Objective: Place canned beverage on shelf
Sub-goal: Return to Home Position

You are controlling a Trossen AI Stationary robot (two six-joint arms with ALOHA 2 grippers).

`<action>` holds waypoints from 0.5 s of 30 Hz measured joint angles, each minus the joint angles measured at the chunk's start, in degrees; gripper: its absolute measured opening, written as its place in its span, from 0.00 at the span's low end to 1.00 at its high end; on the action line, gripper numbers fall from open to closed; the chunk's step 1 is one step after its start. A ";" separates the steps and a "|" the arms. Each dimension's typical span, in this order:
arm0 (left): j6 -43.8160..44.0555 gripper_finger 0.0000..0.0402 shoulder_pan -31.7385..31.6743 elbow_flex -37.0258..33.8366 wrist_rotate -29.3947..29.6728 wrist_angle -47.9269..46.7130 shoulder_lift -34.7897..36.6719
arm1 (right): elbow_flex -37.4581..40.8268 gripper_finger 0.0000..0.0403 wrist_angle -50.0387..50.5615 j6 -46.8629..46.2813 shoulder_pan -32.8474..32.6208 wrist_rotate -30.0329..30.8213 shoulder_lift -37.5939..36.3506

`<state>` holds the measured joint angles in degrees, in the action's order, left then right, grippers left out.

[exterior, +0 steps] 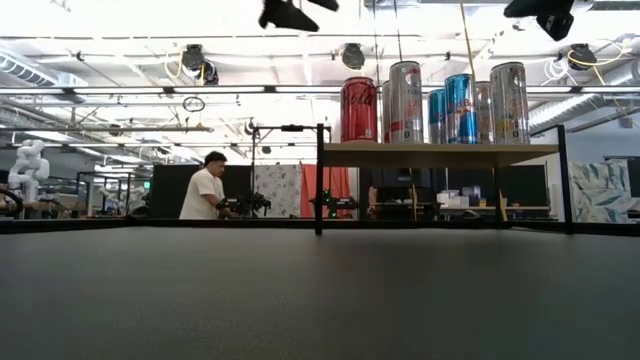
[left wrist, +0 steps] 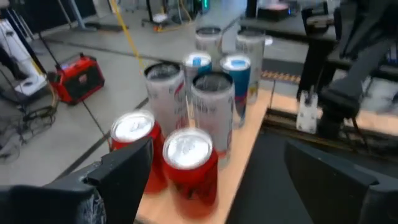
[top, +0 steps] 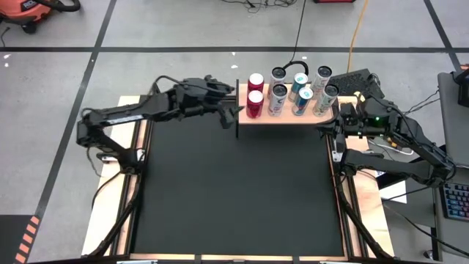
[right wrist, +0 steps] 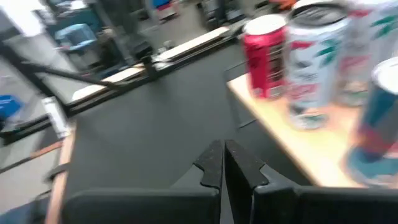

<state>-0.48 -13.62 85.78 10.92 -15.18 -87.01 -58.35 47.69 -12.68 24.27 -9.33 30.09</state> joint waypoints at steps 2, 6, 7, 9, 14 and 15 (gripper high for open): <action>0.01 0.90 0.05 -0.02 -0.02 -4.61 2.71 | 0.00 0.00 0.14 -1.35 0.00 -3.69 0.04; 0.10 0.90 0.61 -0.03 0.10 -10.61 7.86 | 0.00 0.00 0.59 -0.80 0.00 -5.73 0.05; 0.09 0.90 0.88 -0.04 0.12 -11.20 9.16 | 0.00 0.00 0.51 0.63 0.00 -4.57 0.04; 0.08 0.90 1.47 -0.04 0.21 -13.16 11.74 | 0.02 0.00 0.14 3.17 0.00 -1.47 0.07; 0.10 0.90 4.03 -0.04 0.46 -15.91 18.14 | -1.66 0.00 -1.15 7.75 0.00 -1.23 -0.67; 0.11 0.90 4.61 -0.04 0.46 -16.94 19.20 | -1.94 0.00 -1.20 8.10 0.00 -1.26 -0.76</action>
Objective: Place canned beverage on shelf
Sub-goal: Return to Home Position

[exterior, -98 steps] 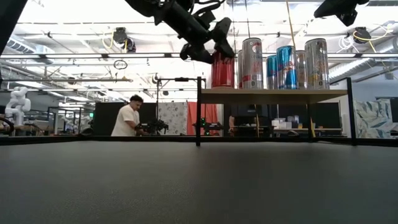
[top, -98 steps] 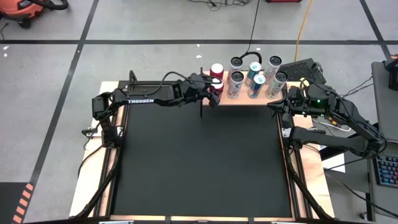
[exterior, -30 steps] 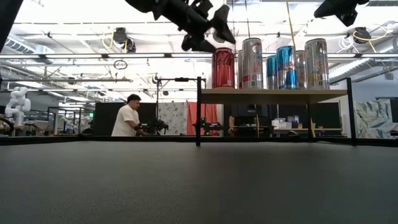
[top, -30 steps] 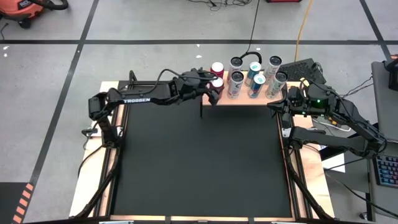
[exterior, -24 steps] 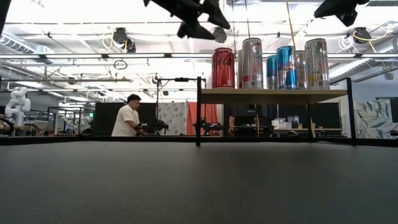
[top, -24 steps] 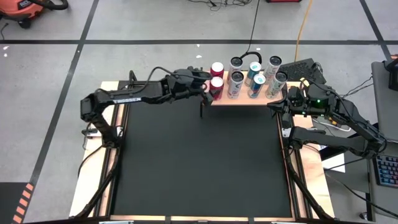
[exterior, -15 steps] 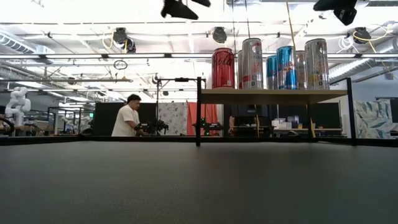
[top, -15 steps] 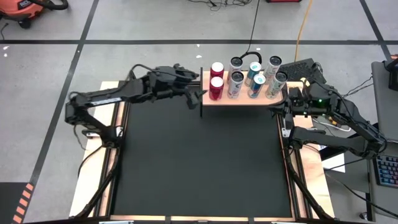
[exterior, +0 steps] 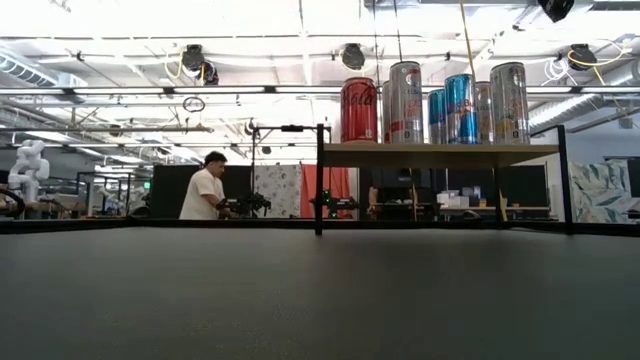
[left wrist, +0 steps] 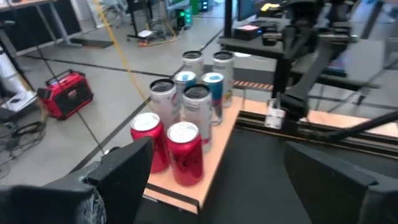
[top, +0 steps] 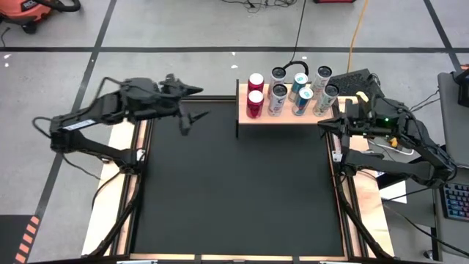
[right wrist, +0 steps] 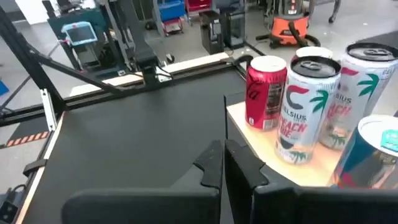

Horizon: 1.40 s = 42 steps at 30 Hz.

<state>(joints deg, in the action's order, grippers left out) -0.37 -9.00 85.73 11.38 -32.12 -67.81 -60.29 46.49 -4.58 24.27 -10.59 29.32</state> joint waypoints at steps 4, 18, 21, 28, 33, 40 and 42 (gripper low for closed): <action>0.02 0.90 2.34 -0.02 0.00 -2.38 4.27 | -0.07 0.00 0.22 0.13 0.00 0.10 0.22; 1.34 0.90 8.72 -5.93 0.02 -8.24 20.72 | -8.77 0.00 0.12 7.45 0.00 -6.30 -7.14; 1.40 0.90 9.53 -10.81 0.92 -7.56 25.72 | -11.09 0.00 -0.30 8.87 -0.02 -9.10 -13.95; 1.40 0.90 9.67 -26.86 1.55 2.25 37.88 | -7.36 0.00 0.21 6.47 0.06 -9.17 -29.09; 1.41 0.90 9.76 -39.71 1.53 10.76 45.76 | -5.89 0.00 2.02 6.27 0.80 -10.79 -27.78; 1.49 0.90 9.78 -53.82 1.51 19.32 53.69 | 1.37 0.00 -8.06 8.87 1.11 -13.89 -29.02; 1.41 0.90 9.79 -57.13 1.37 20.79 55.41 | 3.43 0.00 -7.86 8.12 1.11 -13.77 -28.97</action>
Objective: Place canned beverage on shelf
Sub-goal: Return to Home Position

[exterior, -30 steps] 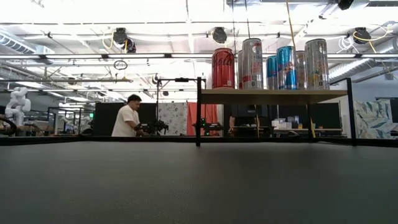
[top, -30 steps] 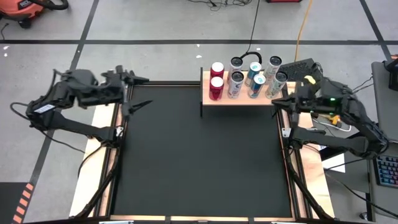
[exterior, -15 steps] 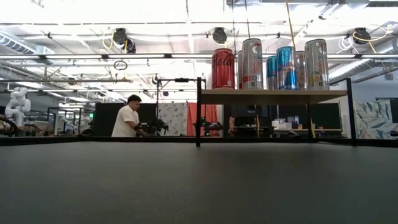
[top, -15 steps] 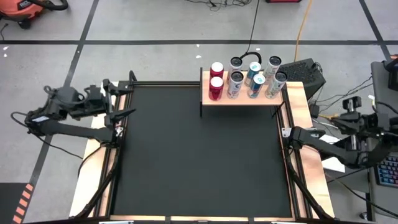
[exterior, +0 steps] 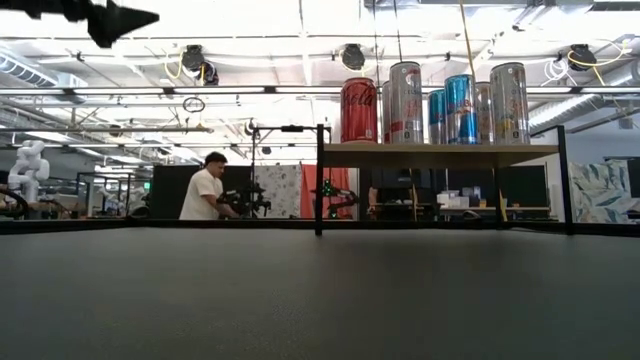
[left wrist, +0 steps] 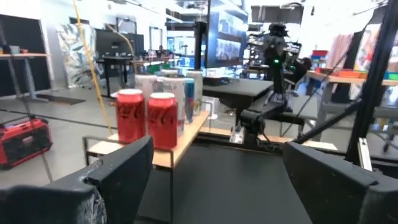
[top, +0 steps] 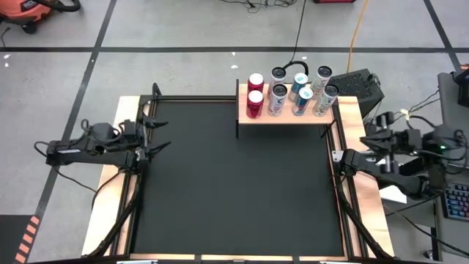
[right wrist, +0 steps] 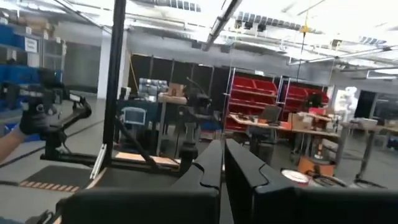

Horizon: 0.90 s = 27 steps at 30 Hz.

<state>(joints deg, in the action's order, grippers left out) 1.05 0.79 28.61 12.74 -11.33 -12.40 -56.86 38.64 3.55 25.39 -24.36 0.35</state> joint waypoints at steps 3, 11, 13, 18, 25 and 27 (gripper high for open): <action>-0.01 0.90 0.03 -4.97 -0.29 2.92 2.45 | 4.13 0.00 -2.39 -1.24 -0.02 0.02 -0.08; 0.02 0.90 0.03 -16.79 -0.72 11.36 7.37 | 20.58 0.00 -18.17 -1.37 0.00 -2.57 -0.10; 0.03 0.90 0.03 -18.51 -0.73 11.28 8.01 | 24.30 0.00 -22.11 -1.35 0.00 -3.71 -0.11; -0.07 0.90 -0.01 -21.35 -1.00 11.36 8.84 | 32.54 0.00 -28.59 -2.45 0.00 -4.48 -0.12; -2.41 0.90 -0.01 -22.54 -11.57 8.73 8.87 | 43.52 0.00 -44.96 -3.74 0.00 -13.72 -0.14; -2.92 0.90 -0.01 -22.54 -14.37 8.16 8.87 | 46.04 0.00 -47.70 -4.65 0.00 -13.28 -0.14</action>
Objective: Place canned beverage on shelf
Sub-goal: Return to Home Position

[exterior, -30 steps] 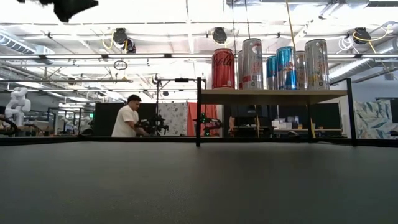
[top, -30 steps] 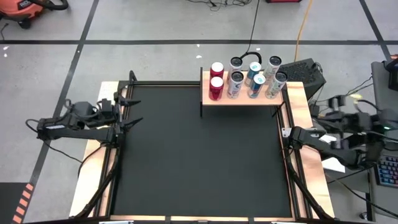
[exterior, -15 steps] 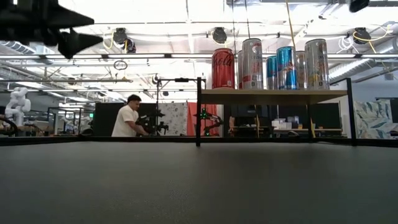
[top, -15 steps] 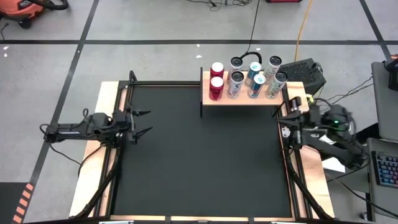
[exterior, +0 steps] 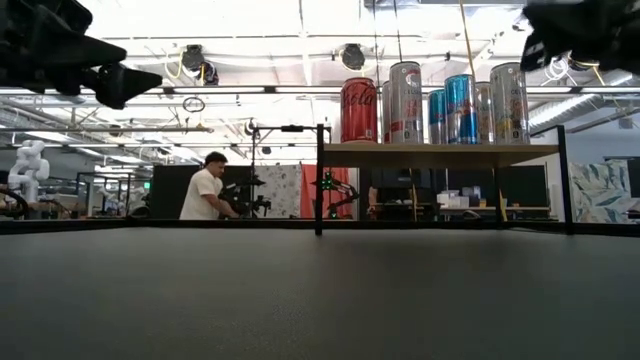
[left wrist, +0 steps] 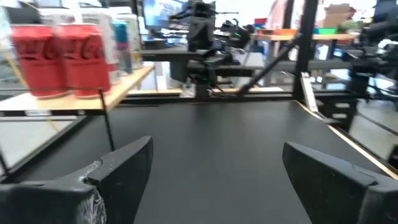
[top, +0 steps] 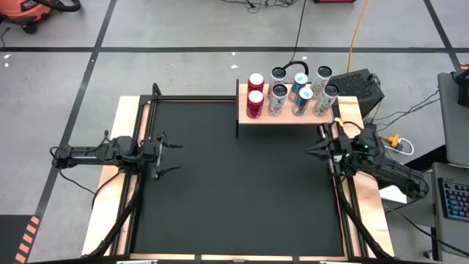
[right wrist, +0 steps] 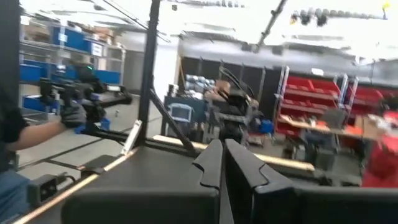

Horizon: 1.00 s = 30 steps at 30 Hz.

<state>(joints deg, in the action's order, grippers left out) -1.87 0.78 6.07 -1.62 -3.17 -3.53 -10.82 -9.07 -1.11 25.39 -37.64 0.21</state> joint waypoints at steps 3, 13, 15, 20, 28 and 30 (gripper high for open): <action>-0.02 0.90 0.00 0.00 -1.84 -0.71 0.00 | 2.44 0.00 -0.34 -0.17 0.01 1.51 0.00; 0.00 0.90 0.00 0.00 -2.71 -2.80 0.00 | 6.09 0.00 -2.83 1.73 0.02 1.54 0.00; -0.02 0.90 0.00 0.00 -2.71 -2.62 0.00 | 7.13 0.00 -3.25 2.06 0.02 1.58 0.00; -0.02 0.90 0.00 0.00 -2.71 -3.24 0.00 | 9.42 0.00 -3.45 3.78 0.02 1.71 -0.02; 0.02 0.90 0.00 -0.86 -2.71 -2.07 0.00 | 9.76 0.00 0.14 5.75 0.02 1.61 0.00; 0.06 0.90 0.00 -3.21 -2.71 0.46 0.00 | 9.76 0.00 2.37 6.43 0.02 1.61 0.01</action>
<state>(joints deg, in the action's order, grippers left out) -1.81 0.78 2.85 -4.33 -2.71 -3.53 -1.06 -6.70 5.33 25.41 -36.03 0.21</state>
